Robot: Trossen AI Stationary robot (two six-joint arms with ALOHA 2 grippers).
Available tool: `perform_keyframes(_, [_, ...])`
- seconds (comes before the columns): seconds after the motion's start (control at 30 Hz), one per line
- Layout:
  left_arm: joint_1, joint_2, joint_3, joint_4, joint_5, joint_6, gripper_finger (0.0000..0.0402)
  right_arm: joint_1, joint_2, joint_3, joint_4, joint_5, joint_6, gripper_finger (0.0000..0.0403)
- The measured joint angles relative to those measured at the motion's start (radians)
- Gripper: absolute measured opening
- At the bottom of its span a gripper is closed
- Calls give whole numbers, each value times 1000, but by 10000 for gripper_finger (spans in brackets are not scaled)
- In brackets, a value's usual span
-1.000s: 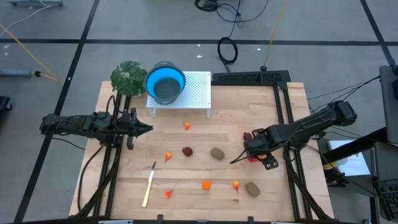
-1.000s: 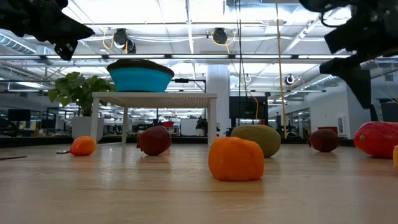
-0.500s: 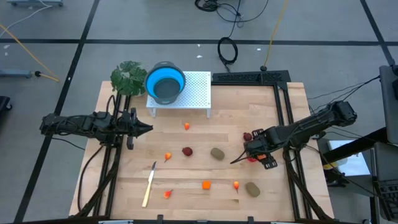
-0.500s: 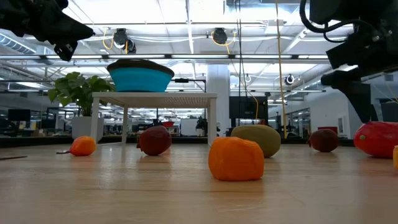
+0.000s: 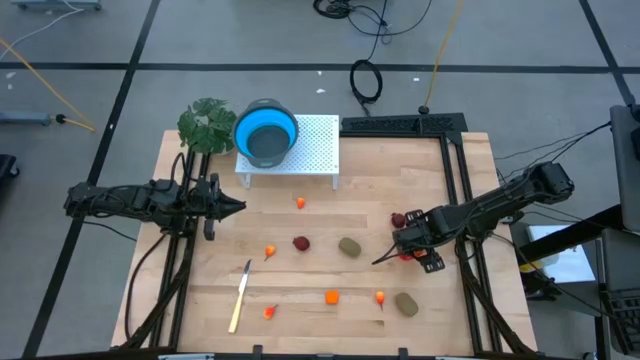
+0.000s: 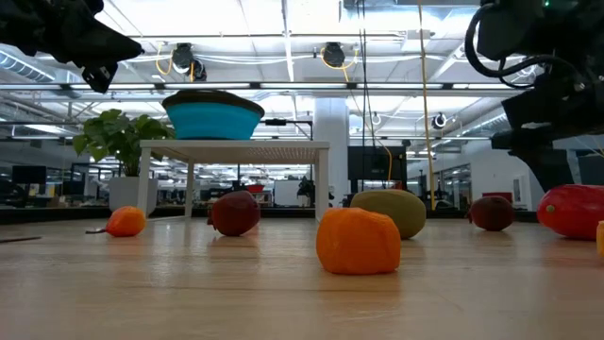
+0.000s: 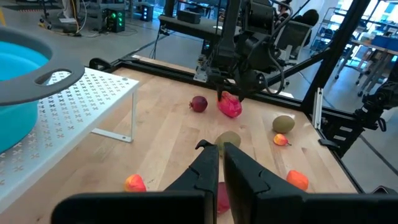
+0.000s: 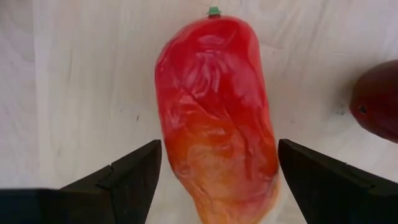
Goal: Pick & Place Fruit
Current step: Put the red mango into the blue strainer bowl on the shelf
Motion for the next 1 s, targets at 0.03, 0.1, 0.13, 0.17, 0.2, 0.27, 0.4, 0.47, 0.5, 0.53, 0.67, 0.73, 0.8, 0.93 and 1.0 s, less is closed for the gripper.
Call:
perform_keyframes(0.03, [0, 0, 0, 0, 0, 0, 21, 0, 0, 0, 0, 0, 0, 314])
perform_keyframes(0.1, [0, 0, 0, 0, 0, 0, 21, 0, 0, 0, 0, 0, 0, 314])
perform_keyframes(0.13, [0, 0, 0, 0, 0, 0, 21, 0, 0, 0, 0, 0, 0, 313])
perform_keyframes(0.17, [0, 0, 0, 0, 0, 0, 21, 0, 0, 0, 0, 0, 0, 313])
perform_keyframes(0.2, [0, 0, 0, 0, 0, 0, 21, 0, 0, 0, 0, 0, 0, 313])
perform_keyframes(0.27, [0, 0, 0, 0, 0, -1, 21, 0, 0, 0, 0, 0, 0, 313])
perform_keyframes(0.4, [0, 0, 0, 0, 0, -4, 21, 1, 0, 0, 0, 0, 0, 313])
perform_keyframes(0.47, [0, 0, 0, 0, 0, -4, 21, 1, 0, 0, 0, 0, 0, 311])
perform_keyframes(0.5, [0, 0, 0, 0, 0, -4, 21, 1, 0, 0, 0, 0, 0, 307])
perform_keyframes(0.53, [0, 0, 0, 0, 0, -5, 21, 1, 0, 0, 0, 0, 0, 301])
perform_keyframes(0.67, [0, 0, 0, 0, 0, -5, 21, 1, 0, 0, 0, 0, 0, 266])
perform_keyframes(0.73, [0, 0, 0, 0, 0, -5, 21, 1, 0, 0, 0, 0, 0, 249])
perform_keyframes(0.8, [0, 0, 0, 0, 0, -5, 21, 1, 0, 1, -1, 0, 0, 237])
perform_keyframes(0.93, [0, 0, 0, 0, 0, -6, 21, 0, -6, 16, -7, 0, 66, 229])
perform_keyframes(1.0, [0, 0, 0, 0, 0, -8, 21, 0, -11, 35, -25, -2, 118, 230])
